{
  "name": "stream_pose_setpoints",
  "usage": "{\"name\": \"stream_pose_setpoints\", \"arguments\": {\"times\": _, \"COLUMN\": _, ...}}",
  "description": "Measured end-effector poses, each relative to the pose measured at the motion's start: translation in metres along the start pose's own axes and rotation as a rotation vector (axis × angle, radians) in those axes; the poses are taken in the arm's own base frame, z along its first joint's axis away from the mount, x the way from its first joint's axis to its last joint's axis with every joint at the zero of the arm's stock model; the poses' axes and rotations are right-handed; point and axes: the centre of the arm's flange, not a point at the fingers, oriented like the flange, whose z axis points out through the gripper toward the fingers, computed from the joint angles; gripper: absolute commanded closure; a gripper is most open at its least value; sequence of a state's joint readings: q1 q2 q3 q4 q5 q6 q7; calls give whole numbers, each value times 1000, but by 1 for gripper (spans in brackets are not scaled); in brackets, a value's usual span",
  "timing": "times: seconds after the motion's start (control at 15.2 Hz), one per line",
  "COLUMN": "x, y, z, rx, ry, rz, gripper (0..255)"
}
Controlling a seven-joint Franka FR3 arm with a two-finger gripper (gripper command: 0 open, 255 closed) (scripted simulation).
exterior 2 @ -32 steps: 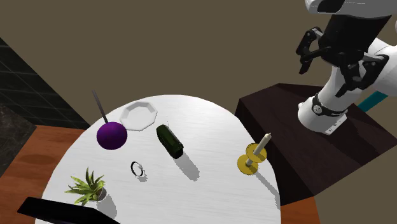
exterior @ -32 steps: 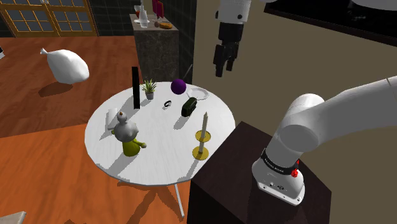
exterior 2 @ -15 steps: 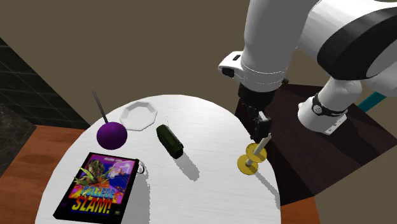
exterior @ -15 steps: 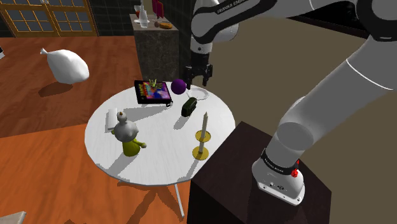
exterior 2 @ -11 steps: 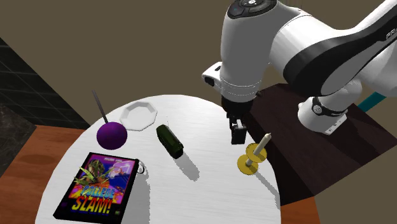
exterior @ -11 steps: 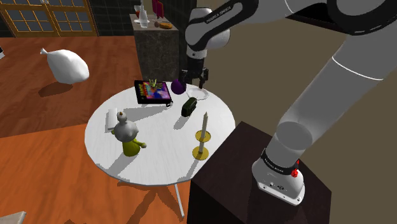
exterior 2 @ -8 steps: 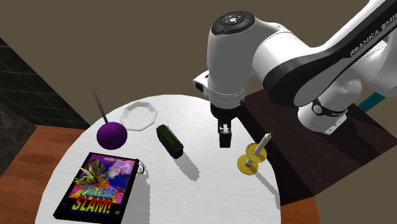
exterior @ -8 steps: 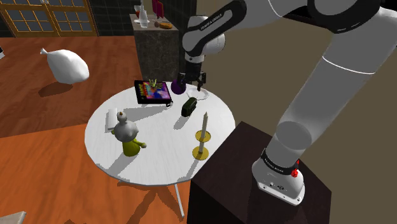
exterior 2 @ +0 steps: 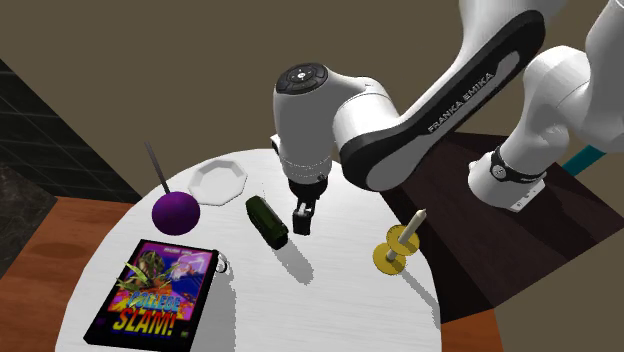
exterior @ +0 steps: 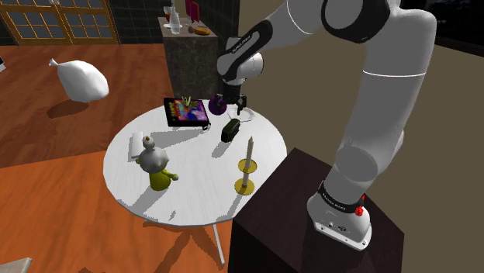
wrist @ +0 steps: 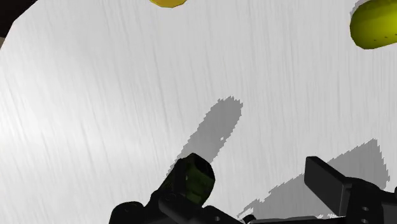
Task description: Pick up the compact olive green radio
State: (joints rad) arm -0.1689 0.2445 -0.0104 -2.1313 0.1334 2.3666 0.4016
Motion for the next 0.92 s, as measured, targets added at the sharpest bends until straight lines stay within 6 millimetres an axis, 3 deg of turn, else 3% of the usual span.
{"name": "stream_pose_setpoints", "arguments": {"times": 0.92, "x": 131, "y": 51, "z": 111, "rx": 9, "ry": 47, "rz": 359, "gripper": 0}}
